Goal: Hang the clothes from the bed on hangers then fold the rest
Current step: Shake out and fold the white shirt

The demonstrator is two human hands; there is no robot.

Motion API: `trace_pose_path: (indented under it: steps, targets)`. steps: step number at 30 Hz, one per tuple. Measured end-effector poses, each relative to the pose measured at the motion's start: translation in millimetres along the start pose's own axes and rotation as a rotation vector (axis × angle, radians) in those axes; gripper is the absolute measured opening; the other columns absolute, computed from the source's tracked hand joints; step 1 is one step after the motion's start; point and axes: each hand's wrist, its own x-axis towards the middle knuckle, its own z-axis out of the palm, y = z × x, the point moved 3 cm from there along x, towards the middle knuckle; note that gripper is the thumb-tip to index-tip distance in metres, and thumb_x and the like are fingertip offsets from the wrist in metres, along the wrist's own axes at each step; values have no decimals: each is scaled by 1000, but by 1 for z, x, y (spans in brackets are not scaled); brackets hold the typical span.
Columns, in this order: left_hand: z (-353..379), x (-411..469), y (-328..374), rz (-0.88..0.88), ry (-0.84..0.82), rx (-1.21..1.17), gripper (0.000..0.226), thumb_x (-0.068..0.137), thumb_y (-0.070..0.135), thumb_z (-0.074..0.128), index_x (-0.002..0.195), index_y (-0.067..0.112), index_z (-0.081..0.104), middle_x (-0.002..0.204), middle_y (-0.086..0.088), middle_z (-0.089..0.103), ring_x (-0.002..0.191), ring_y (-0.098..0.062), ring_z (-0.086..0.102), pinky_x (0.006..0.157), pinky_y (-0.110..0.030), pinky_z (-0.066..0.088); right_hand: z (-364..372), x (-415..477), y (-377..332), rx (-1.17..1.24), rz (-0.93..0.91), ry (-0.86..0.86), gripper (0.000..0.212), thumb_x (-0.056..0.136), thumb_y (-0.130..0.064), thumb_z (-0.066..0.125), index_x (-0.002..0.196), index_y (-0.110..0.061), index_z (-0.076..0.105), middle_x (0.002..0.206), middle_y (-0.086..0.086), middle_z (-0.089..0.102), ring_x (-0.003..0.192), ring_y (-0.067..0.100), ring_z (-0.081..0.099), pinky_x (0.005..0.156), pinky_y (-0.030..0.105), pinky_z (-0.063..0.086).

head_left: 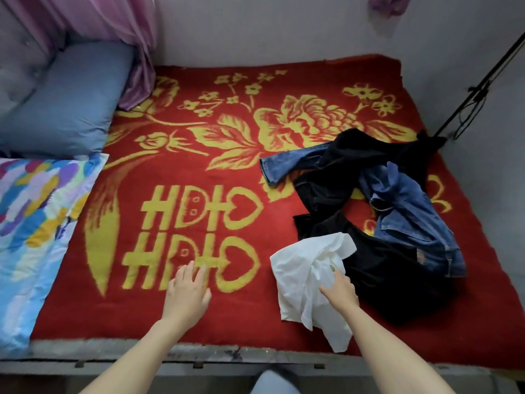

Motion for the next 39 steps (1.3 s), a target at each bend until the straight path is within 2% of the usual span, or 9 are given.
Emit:
trace_pose_path:
  steps: [5,9,12,14,25,29,32,36,39]
  targets:
    - [18,10,9,-18,-75,-11,59,98,45,33,150,23,15,156,-2,14,144,-17,12,111,-31,26,5,40,5,191,93,-1,70,83,-35,66,141,-12,33,137,11,43,124,31,44,95,43,44]
    - [14,20,9,-26,-84,-17,59,98,45,33,150,24,16,156,-2,15,144,-17,13,111,-32,26,20,55,6,282,181,-50,60,85,-23,65,137,-10,37,131,12,48,112,30,51,88,37,45]
    - [3,29,9,-21,-69,-23,58,98,44,34,149,22,18,155,-5,17,143,-19,15,110,-34,27,23,55,2,306,205,-35,9,87,-6,53,79,-7,55,78,8,57,64,17,49,61,32,42]
    - [-6,34,10,-19,-60,-45,57,99,44,34,149,21,20,156,-6,17,143,-20,15,110,-35,26,19,54,-10,268,152,12,35,88,-6,48,56,-13,35,56,0,38,51,12,33,49,27,29]
    - [-79,60,41,274,8,-381,72,91,55,46,149,23,20,156,-3,18,143,-17,13,113,-36,18,-96,-38,-177,395,-560,215,54,81,-11,66,49,-19,23,49,-6,21,48,7,22,48,25,15]
    - [-141,58,25,452,139,-684,98,74,72,54,148,16,22,151,-4,30,136,-14,25,109,-26,18,-134,-95,-252,593,-705,320,57,83,-14,68,50,-19,22,48,-8,18,43,6,18,48,23,18]
    - [-174,60,6,515,206,-797,119,60,82,54,150,15,13,155,-3,19,139,-16,18,113,-33,16,-142,-123,-296,591,-737,401,58,83,-15,69,46,-16,23,47,-5,18,43,7,17,56,26,26]
    - [-194,61,-23,565,303,-768,112,69,57,73,150,23,4,158,2,11,143,-17,11,115,-42,16,-135,-154,-346,534,-775,421,57,82,-16,70,39,-14,31,40,-5,26,38,7,24,48,23,26]
    - [-207,57,-42,700,363,-813,98,73,39,78,144,36,11,152,15,16,141,-7,15,114,-31,18,-142,-173,-384,672,-794,382,50,82,-16,70,44,-10,39,43,-1,29,43,10,27,44,22,22]
